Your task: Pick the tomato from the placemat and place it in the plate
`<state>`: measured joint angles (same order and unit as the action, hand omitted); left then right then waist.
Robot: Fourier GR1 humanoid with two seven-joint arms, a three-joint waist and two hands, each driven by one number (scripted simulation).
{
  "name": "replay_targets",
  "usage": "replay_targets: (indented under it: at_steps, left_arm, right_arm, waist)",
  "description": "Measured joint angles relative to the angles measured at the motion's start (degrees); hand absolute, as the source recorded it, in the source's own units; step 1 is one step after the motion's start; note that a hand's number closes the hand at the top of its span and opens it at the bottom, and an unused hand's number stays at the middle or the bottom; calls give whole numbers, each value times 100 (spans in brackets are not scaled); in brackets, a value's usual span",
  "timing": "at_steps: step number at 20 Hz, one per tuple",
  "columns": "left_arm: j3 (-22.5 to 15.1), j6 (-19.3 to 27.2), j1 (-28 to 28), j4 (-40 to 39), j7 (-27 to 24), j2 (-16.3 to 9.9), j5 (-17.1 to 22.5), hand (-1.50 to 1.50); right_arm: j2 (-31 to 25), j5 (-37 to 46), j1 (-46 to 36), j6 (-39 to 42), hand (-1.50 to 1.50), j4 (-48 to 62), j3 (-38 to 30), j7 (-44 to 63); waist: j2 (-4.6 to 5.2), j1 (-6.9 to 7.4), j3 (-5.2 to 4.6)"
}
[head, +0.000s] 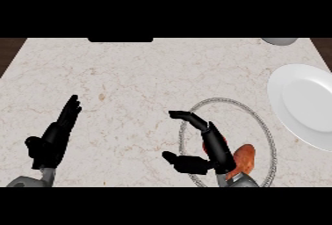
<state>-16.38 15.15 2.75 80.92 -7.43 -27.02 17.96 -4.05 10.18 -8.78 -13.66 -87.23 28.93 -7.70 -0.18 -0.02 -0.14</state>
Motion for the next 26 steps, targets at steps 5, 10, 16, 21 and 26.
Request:
replay_targets:
  at_steps: [5, 10, 16, 21, 26]
  left_arm:
    - [275, -439, -45, -413, -376, 73, 34, 0]
    - [397, -556, 133, -534, -319, 155, -42, 0]
    - [490, -660, 98, -456, -243, 122, -29, 0]
    - [485, -626, 128, -511, -254, 225, -114, 0]
    - [543, -719, 27, -546, -357, 298, -213, 0]
  right_arm:
    - [-219, 478, 659, -270, -150, -573, 231, -359]
    - [-754, 854, 1303, -416, -150, -1511, 121, -147]
    - [-1632, 1616, 1333, 126, -150, -2303, -43, 1225]
    - [-2198, 2112, 1234, 1019, -150, -2797, 108, 2452]
    - [-2182, 2082, 964, 1887, -150, -3052, 113, 3500]
  waist:
    - [8, -26, 8]
    - [5, -56, 10]
    - [-3, -44, 4]
    - [2, -34, 1]
    - [11, 0, 6]
